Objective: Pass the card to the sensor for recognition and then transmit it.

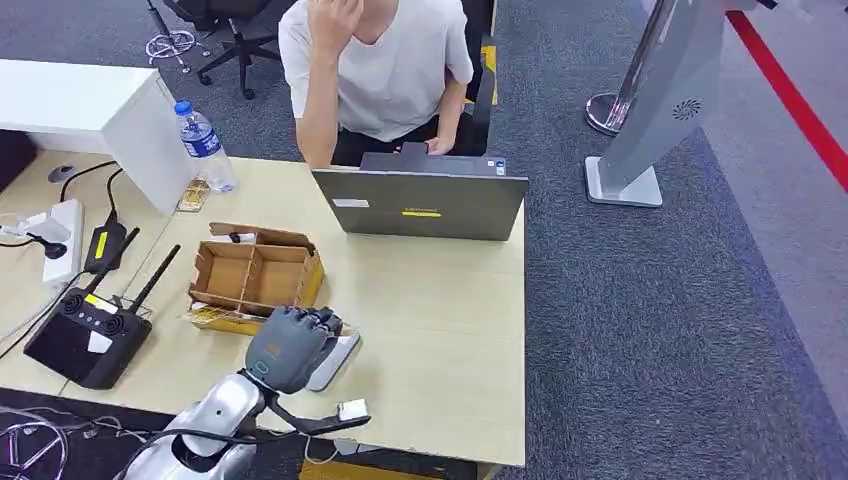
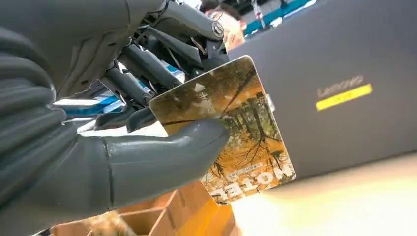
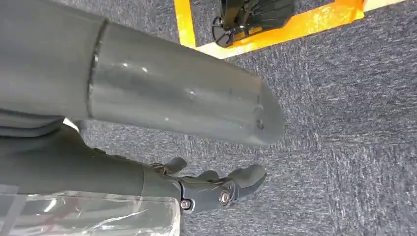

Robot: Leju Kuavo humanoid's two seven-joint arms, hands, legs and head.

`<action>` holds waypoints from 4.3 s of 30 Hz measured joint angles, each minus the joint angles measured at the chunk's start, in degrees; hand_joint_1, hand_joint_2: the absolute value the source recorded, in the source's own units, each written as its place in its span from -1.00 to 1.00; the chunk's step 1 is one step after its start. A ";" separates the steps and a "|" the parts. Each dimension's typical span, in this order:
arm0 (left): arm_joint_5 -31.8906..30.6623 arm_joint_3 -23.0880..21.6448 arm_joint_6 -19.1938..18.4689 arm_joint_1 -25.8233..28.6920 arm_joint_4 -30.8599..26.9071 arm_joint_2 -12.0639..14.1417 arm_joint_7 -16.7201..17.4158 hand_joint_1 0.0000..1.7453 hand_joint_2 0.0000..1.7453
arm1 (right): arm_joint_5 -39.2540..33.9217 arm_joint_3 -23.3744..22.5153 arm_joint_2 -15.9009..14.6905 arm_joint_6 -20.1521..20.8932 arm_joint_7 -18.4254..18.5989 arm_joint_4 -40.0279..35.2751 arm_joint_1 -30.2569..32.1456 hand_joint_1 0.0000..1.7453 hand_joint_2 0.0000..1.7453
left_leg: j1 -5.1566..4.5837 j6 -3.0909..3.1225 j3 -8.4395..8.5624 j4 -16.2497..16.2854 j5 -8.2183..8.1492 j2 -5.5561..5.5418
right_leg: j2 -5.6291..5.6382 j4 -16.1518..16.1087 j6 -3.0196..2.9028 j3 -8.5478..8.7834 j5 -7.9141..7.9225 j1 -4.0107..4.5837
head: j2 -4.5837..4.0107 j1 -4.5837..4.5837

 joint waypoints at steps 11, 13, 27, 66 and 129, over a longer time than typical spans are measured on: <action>-0.79 0.00 -3.54 -0.05 1.03 0.28 3.17 1.00 1.00 | 0.37 -0.50 0.00 0.15 0.48 0.00 0.00 -1.00 -1.00 | -0.01 0.00 0.00 0.00 0.00 0.00 | 0.00 0.00 0.00 0.00 0.00 0.00 | 0.00 0.02; -0.50 -0.02 -4.55 -0.07 1.38 0.31 3.23 1.00 1.00 | 0.90 -0.61 0.00 0.18 0.48 0.00 0.00 -1.00 -1.00 | -0.01 0.00 0.00 0.00 -0.01 0.00 | 0.00 0.00 0.00 0.00 0.00 0.00 | 0.00 0.00; 5.10 -1.29 -10.75 -0.87 4.35 2.62 0.50 1.00 1.00 | 2.25 -1.68 0.00 0.57 0.48 0.00 -0.02 -1.00 -1.00 | 0.00 0.00 0.02 0.00 0.00 0.00 | 0.00 0.00 0.00 0.02 0.00 0.00 | 0.00 0.00; -1.40 13.09 9.33 -52.79 40.32 -5.92 6.21 -1.00 1.00 | 13.29 -2.69 0.61 1.62 4.59 -0.02 -4.10 -1.00 -1.00 | 0.00 0.01 -0.23 0.02 0.61 -0.05 | 0.00 0.02 0.00 -0.22 0.59 0.01 | 0.00 0.00; 4.55 17.00 -10.64 -2.46 1.97 10.01 4.30 -1.00 1.00 | 14.49 -13.29 0.59 1.57 2.10 -0.11 -0.20 -1.00 -1.00 | -0.01 -0.01 -0.21 -0.04 0.29 -0.12 | -0.09 0.00 0.00 -0.21 0.25 0.00 | 0.00 -0.04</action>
